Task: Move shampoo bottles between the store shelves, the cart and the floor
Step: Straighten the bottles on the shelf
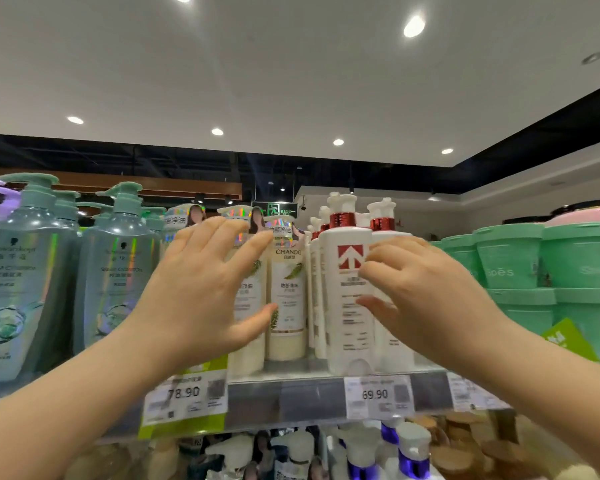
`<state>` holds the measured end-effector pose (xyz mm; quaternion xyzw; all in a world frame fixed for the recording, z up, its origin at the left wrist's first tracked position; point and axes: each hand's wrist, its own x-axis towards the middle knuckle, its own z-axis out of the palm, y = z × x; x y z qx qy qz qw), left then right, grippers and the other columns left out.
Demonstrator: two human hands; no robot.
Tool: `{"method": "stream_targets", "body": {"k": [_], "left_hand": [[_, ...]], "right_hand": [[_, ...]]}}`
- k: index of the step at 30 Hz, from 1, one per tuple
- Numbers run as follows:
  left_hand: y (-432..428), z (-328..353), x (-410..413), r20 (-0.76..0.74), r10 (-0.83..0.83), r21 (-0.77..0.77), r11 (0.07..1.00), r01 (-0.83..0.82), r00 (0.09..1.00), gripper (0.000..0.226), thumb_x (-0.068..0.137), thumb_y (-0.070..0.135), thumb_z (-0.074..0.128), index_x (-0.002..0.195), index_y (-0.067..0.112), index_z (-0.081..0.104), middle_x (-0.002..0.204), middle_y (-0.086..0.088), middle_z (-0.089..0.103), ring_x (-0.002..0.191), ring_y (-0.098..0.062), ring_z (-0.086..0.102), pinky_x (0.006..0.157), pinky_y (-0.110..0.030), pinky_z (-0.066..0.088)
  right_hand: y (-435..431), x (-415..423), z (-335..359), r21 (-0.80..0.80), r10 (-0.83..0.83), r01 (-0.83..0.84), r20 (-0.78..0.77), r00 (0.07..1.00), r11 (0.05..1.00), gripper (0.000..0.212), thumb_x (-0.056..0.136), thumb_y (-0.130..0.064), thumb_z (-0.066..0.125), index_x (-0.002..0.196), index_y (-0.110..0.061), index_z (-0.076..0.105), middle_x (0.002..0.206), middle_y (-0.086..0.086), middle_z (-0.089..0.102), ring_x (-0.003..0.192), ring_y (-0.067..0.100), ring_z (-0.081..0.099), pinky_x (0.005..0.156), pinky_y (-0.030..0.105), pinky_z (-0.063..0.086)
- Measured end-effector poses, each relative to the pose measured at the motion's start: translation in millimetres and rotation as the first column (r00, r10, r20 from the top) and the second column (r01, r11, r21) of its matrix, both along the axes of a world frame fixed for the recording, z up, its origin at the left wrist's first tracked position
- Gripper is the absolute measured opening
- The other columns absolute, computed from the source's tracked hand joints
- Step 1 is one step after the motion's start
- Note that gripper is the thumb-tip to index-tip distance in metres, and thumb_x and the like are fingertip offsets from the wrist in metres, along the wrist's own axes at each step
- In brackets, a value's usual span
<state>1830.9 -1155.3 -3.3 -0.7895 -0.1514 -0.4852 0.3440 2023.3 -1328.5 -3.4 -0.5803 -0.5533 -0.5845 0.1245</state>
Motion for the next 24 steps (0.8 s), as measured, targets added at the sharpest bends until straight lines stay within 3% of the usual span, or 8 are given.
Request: {"method": "stream_targets", "body": {"k": [4, 8, 11, 15, 19, 24], "left_hand": [[-34.0, 4.0, 34.5, 0.020, -0.042, 0.040, 0.998, 0.041, 0.999, 0.077, 0.074, 0.065, 0.046, 0.134, 0.017, 0.047, 0.126, -0.010, 0.053, 0.117, -0.032, 0.048, 0.098, -0.050, 0.042], [-65.8, 9.1, 89.4, 0.019, -0.034, 0.008, 0.999, 0.033, 0.999, 0.080, 0.074, 0.070, 0.043, 0.140, 0.025, 0.039, 0.137, -0.006, 0.043, 0.127, -0.027, 0.039, 0.101, -0.048, 0.038], [-78.1, 7.5, 126.5, 0.043, 0.014, -0.065, 0.998, -0.011, 0.999, 0.082, 0.071, 0.075, 0.043, 0.141, 0.032, 0.034, 0.145, -0.007, 0.034, 0.132, -0.030, 0.033, 0.099, -0.051, 0.039], [-82.4, 4.9, 158.6, 0.078, 0.165, -0.176, 0.973, -0.150, 0.983, 0.089, 0.068, 0.083, 0.027, 0.146, 0.039, 0.019, 0.150, -0.003, 0.022, 0.137, -0.030, 0.019, 0.103, -0.055, 0.031], [-81.0, 6.0, 171.6, 0.109, 0.237, -0.216, 0.954, -0.209, 0.965, 0.090, 0.067, 0.081, 0.024, 0.144, 0.034, 0.030, 0.143, -0.002, 0.033, 0.135, -0.030, 0.020, 0.103, -0.057, 0.029], [-78.6, 1.6, 175.6, 0.165, 0.210, -0.199, 0.964, -0.176, 0.964, 0.086, 0.068, 0.079, 0.031, 0.139, 0.032, 0.040, 0.136, -0.001, 0.041, 0.129, -0.029, 0.022, 0.099, -0.058, 0.031]], "right_hand": [[-27.3, 48.2, 3.9, 0.051, 0.060, -0.061, 0.013, 0.998, 0.997, 0.026, 0.066, -0.025, 0.083, 0.080, -0.009, 0.068, 0.084, 0.006, 0.068, 0.080, 0.031, 0.064, 0.075, 0.040, 0.056], [-41.7, 99.2, 4.2, 0.071, 0.091, -0.089, -0.024, 0.996, 0.994, 0.032, 0.066, -0.026, 0.082, 0.089, -0.008, 0.069, 0.086, 0.006, 0.068, 0.082, 0.031, 0.064, 0.073, 0.042, 0.056], [-44.0, 132.0, 5.6, 0.037, 0.094, -0.092, -0.072, 0.993, 0.995, 0.031, 0.066, -0.026, 0.083, 0.088, -0.008, 0.069, 0.083, 0.005, 0.066, 0.079, 0.029, 0.063, 0.069, 0.040, 0.056], [-35.8, 161.9, 10.1, -0.045, 0.073, -0.082, -0.179, 0.981, 0.996, 0.027, 0.071, -0.024, 0.079, 0.093, -0.011, 0.068, 0.084, 0.004, 0.066, 0.082, 0.029, 0.062, 0.069, 0.037, 0.055], [-16.3, 177.7, 24.3, -0.108, 0.081, -0.126, -0.353, 0.932, 0.986, 0.027, 0.088, -0.020, 0.061, 0.114, -0.015, 0.061, 0.107, 0.002, 0.061, 0.103, 0.023, 0.054, 0.083, 0.032, 0.045], [36.4, 190.6, 51.8, -0.144, 0.047, -0.145, -0.532, 0.846, 0.979, 0.034, 0.088, -0.018, 0.059, 0.121, -0.014, 0.054, 0.116, 0.005, 0.055, 0.106, 0.023, 0.053, 0.089, 0.035, 0.047]]}}
